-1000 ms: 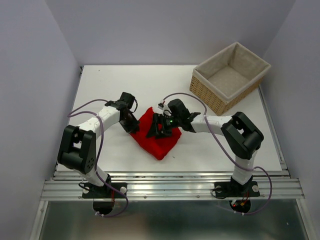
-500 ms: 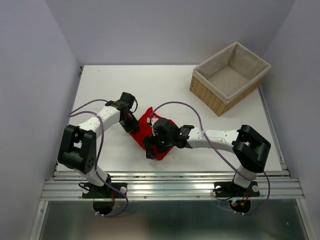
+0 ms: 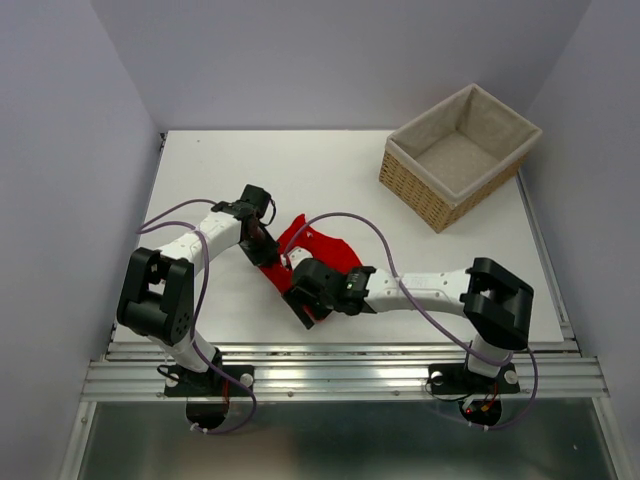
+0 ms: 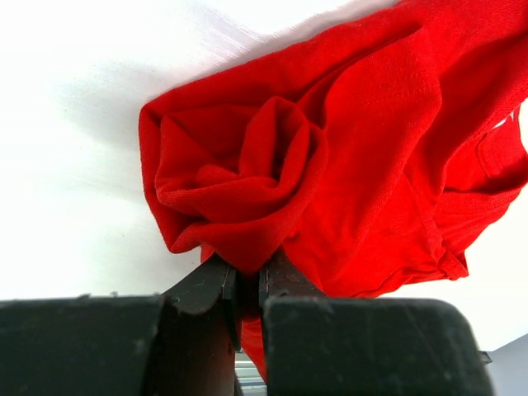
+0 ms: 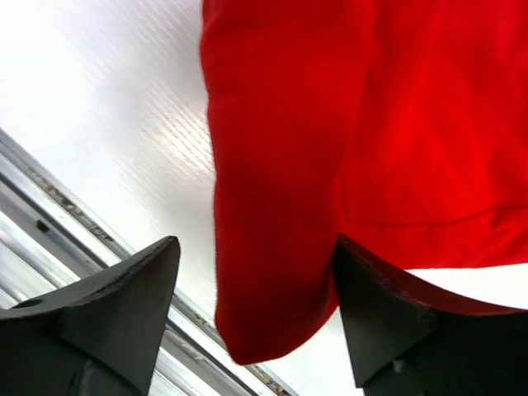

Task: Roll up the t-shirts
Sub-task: Roll the T-shirt to the center of the board.

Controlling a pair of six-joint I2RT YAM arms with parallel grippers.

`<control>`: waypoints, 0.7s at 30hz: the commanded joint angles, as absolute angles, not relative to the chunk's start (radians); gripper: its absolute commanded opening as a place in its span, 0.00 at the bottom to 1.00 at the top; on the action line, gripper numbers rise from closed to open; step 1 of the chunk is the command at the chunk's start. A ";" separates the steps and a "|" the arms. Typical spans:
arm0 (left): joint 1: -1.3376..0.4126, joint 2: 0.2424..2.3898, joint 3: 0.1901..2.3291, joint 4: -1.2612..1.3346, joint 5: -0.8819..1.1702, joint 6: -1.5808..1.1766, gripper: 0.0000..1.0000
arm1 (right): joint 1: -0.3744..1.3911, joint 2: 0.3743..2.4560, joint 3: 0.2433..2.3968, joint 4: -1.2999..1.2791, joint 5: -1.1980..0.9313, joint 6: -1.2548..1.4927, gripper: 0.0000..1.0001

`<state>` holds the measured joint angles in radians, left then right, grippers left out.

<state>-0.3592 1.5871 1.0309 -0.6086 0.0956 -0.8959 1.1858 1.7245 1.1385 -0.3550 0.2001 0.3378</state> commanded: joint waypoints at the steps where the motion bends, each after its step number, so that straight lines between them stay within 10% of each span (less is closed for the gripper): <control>1: -0.370 1.592 1.031 -0.624 0.075 -0.897 0.00 | 1.190 1.750 1.181 -0.364 0.249 0.333 0.77; 8: -0.368 1.592 1.028 -0.623 0.077 -0.899 0.00 | 1.190 1.778 1.178 -0.354 0.256 0.357 0.62; 17: -0.370 1.583 1.020 -0.624 0.072 -0.902 0.00 | 1.190 1.758 1.158 -0.322 0.194 0.379 0.08; 21: -0.368 1.578 1.015 -0.623 0.072 -0.900 0.00 | 1.169 1.721 1.117 -0.261 0.077 0.416 0.01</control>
